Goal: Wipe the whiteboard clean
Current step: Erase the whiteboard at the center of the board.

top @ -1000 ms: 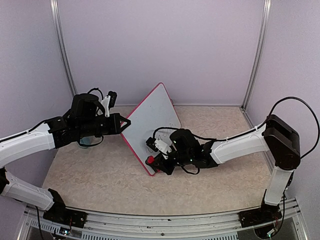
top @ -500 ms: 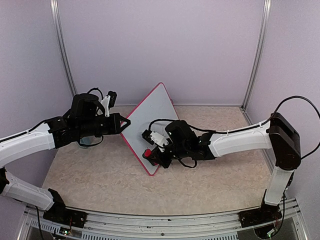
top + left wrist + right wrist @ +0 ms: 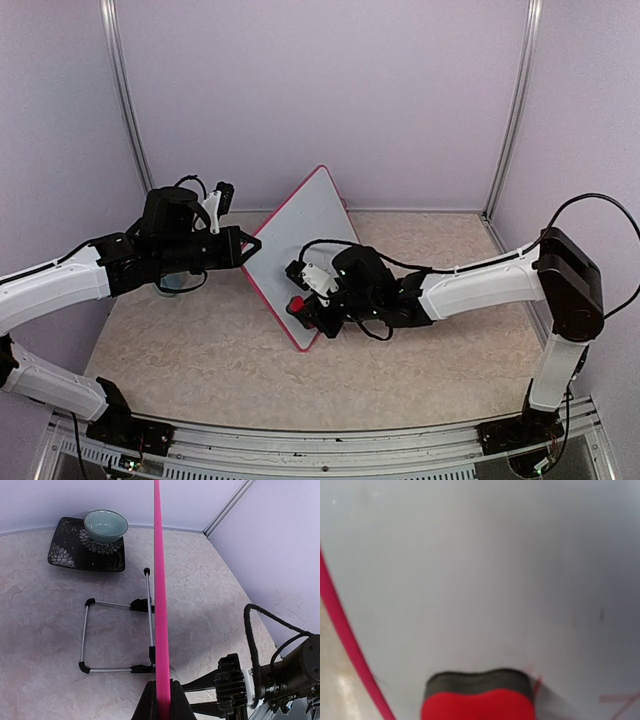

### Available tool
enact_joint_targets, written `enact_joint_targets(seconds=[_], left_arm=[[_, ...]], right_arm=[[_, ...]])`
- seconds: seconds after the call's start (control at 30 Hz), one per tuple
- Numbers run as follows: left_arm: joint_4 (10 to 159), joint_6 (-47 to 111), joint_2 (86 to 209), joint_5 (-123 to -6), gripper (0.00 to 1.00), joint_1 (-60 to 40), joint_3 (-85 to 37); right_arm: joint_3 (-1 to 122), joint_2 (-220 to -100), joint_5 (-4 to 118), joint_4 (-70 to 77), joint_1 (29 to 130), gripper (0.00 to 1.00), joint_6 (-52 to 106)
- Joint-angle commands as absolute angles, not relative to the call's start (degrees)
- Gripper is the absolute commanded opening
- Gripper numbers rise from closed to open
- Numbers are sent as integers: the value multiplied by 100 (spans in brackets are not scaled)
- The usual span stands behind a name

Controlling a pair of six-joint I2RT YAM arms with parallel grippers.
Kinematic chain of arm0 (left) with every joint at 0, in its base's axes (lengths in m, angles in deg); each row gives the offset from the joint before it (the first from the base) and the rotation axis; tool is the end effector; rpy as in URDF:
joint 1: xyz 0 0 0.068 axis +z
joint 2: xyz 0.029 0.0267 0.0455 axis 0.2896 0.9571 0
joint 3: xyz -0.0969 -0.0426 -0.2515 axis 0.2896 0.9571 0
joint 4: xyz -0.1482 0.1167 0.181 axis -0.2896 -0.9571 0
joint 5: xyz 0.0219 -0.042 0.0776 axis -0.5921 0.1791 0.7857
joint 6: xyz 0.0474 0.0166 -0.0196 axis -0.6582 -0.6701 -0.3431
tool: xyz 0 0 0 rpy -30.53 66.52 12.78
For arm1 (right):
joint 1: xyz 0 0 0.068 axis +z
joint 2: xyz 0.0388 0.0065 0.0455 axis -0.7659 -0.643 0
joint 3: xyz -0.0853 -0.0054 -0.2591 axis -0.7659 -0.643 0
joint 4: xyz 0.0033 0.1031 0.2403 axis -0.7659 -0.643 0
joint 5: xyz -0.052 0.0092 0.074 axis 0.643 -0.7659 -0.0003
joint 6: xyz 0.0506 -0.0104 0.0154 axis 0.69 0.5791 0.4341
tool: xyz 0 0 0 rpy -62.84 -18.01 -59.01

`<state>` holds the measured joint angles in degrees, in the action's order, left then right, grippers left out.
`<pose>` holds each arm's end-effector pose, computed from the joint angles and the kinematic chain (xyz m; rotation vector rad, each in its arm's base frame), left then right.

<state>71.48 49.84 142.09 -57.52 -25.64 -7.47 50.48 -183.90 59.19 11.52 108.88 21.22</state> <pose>0.2064 -0.1900 0.3130 0.2597 2.0862 -0.8017 0.2083 0.3513 0.2014 -1.1147 1.9079 0.6983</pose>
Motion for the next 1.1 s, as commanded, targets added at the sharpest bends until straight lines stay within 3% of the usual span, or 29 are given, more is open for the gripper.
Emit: enact_joint_targets(seconds=[0.0,0.23,0.67,1.07], left_arm=[[6879,4833,14390,-6297,0,-2720,-829],[6840,4838,14349,-6281,0,-2720,-831],[6846,4876,14320,-6275,0,-2737,-790],[6882,4839,14275,-6276,0,-2729,-694]], right_arm=[[4625,-18564,6324,1205,10932,2,2148],[4731,-18572,6201,1251,10914,2,2143],[6289,-18590,6079,708,10827,2,1650],[4813,-18805,5693,1345,10502,1,2150]])
